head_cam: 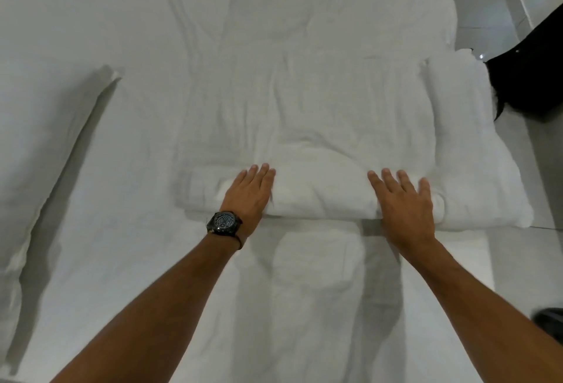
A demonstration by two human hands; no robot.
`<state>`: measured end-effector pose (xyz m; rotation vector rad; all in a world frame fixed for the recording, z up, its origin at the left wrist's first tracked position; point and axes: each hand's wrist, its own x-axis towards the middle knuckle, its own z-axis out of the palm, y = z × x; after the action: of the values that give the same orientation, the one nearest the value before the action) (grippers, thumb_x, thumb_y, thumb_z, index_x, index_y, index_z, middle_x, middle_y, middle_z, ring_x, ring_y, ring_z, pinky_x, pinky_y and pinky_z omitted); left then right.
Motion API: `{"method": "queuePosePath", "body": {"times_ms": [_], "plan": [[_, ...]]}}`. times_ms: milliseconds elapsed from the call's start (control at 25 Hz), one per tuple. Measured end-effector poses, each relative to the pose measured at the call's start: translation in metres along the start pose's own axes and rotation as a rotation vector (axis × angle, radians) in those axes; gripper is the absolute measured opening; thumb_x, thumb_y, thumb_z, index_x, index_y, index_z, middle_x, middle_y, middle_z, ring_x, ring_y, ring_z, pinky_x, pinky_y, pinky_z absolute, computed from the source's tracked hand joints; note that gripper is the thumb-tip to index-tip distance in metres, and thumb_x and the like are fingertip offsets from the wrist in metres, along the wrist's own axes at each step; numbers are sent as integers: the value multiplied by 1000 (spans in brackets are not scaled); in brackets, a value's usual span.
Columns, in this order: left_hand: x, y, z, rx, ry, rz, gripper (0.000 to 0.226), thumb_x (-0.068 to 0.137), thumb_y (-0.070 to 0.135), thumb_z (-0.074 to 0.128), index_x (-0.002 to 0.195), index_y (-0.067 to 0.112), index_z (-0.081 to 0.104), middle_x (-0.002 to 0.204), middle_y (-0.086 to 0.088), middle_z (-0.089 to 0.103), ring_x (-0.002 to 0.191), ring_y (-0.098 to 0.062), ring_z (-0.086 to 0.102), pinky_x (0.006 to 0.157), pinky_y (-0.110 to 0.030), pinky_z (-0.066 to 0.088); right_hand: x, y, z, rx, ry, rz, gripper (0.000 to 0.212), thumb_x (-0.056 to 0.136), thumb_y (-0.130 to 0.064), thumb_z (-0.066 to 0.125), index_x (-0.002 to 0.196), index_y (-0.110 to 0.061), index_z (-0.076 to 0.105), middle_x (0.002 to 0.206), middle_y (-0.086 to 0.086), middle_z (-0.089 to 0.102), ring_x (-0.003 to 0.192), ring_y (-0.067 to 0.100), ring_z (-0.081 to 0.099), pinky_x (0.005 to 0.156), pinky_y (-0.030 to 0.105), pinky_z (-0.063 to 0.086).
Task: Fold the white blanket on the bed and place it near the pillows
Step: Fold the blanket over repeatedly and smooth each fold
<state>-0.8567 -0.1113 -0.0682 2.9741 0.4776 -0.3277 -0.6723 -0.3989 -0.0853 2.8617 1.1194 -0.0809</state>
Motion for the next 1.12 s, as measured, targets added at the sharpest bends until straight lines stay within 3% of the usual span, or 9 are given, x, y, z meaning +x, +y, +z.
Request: {"method": "queuePosePath", "body": {"times_ms": [200, 280, 440, 600, 760, 960, 1120], "plan": [[-26, 9, -12, -119, 21, -16, 83, 84, -16, 55, 160, 9, 35, 167, -12, 36, 154, -31, 35, 127, -40, 20, -24, 3, -14, 64, 43, 8, 70, 75, 7, 88, 141, -10, 71, 137, 20, 74, 122, 47, 72, 101, 73, 53], [-50, 13, -11, -143, 36, -19, 83, 76, -19, 61, 153, 7, 47, 159, -16, 48, 146, -36, 48, 123, -44, 31, -48, -2, -24, 106, 19, 19, 79, 63, 6, 97, 136, -10, 74, 132, 19, 77, 118, 46, 75, 98, 72, 55], [-117, 25, -17, -170, 59, 18, 88, 47, -21, 80, 130, 5, 70, 131, -16, 72, 115, -36, 73, 98, -51, 56, -116, -12, -53, 207, -16, 24, 98, 38, 6, 104, 130, -9, 78, 126, 18, 79, 113, 45, 77, 95, 70, 58], [-195, 44, -40, -222, 60, 59, 94, 33, -19, 82, 123, 8, 75, 124, -12, 76, 108, -32, 76, 91, -49, 59, -194, -21, -82, 279, -46, 33, 100, 35, 7, 104, 130, -11, 78, 127, 13, 80, 116, 40, 77, 102, 66, 58], [-244, 55, -74, -210, 24, 4, 91, 38, -19, 79, 124, 8, 75, 125, -11, 76, 110, -32, 76, 96, -50, 56, -238, -26, -122, 292, -35, 43, 93, 45, 13, 94, 133, -13, 78, 131, 10, 79, 123, 37, 75, 108, 63, 55], [-285, 61, -122, -187, 44, 28, 88, 40, -18, 76, 125, 9, 76, 126, -10, 76, 111, -30, 75, 98, -49, 51, -270, -29, -177, 329, 31, 27, 90, 42, 16, 85, 128, -12, 80, 126, 8, 81, 120, 37, 76, 107, 60, 55], [-290, 53, -144, -191, 10, 18, 97, 29, -16, 82, 121, 15, 78, 117, -4, 79, 99, -26, 79, 79, -41, 63, -265, -29, -201, 361, 59, 44, 89, 37, 16, 83, 121, -16, 83, 118, 3, 83, 113, 32, 79, 103, 52, 56]]}}
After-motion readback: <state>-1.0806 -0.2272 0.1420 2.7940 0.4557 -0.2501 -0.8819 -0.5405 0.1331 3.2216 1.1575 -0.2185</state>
